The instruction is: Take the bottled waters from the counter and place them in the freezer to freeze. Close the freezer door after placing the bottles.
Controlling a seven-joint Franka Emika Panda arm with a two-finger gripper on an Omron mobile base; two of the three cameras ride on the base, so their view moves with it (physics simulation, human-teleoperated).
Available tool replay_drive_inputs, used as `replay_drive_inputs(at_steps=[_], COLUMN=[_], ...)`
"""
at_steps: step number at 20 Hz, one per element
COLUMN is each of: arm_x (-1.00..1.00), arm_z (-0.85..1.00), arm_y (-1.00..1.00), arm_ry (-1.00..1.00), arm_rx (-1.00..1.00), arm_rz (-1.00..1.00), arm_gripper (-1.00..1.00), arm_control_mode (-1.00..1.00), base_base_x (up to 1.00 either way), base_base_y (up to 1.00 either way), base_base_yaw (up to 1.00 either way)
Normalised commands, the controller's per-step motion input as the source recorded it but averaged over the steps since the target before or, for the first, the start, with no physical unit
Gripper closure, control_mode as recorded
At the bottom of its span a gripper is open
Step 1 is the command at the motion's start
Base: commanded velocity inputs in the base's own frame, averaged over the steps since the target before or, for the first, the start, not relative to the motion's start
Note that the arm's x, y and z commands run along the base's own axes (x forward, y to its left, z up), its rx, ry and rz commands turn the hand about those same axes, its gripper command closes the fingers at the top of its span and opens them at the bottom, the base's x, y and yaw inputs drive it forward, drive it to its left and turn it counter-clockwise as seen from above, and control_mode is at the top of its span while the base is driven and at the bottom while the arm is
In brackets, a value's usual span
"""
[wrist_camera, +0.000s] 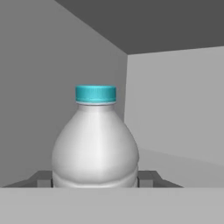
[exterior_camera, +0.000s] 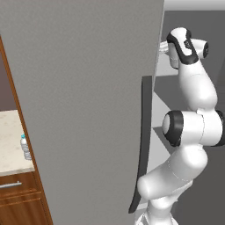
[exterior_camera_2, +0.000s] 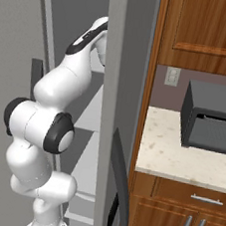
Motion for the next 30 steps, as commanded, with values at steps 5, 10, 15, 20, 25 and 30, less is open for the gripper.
replay_drive_inputs(at_steps=[5,10,15,20,25,30], arm_x=[0.13,0.00,0.00,0.00,0.02,0.00], arm_z=[-0.26,-0.08,-0.06,0.00,0.00,0.00], arm_y=[0.00,0.00,0.00,0.00,0.00,0.00], arm_ry=[0.00,0.00,0.00,0.00,0.00,0.01], arm_rx=[0.00,0.00,0.00,0.00,0.00,0.00], arm_rz=[0.00,0.00,0.00,0.00,0.00,-0.02], arm_gripper=[1.00,1.00,-1.00,-1.00,-1.00,-1.00], arm_control_mode=[-1.00,-1.00,-1.00,-1.00,-1.00,-1.00], base_base_x=[0.00,0.00,0.00,0.00,0.00,0.00], base_base_y=[0.00,0.00,0.00,0.00,0.00,0.00], base_base_yaw=[0.00,0.00,0.00,0.00,0.00,0.00])
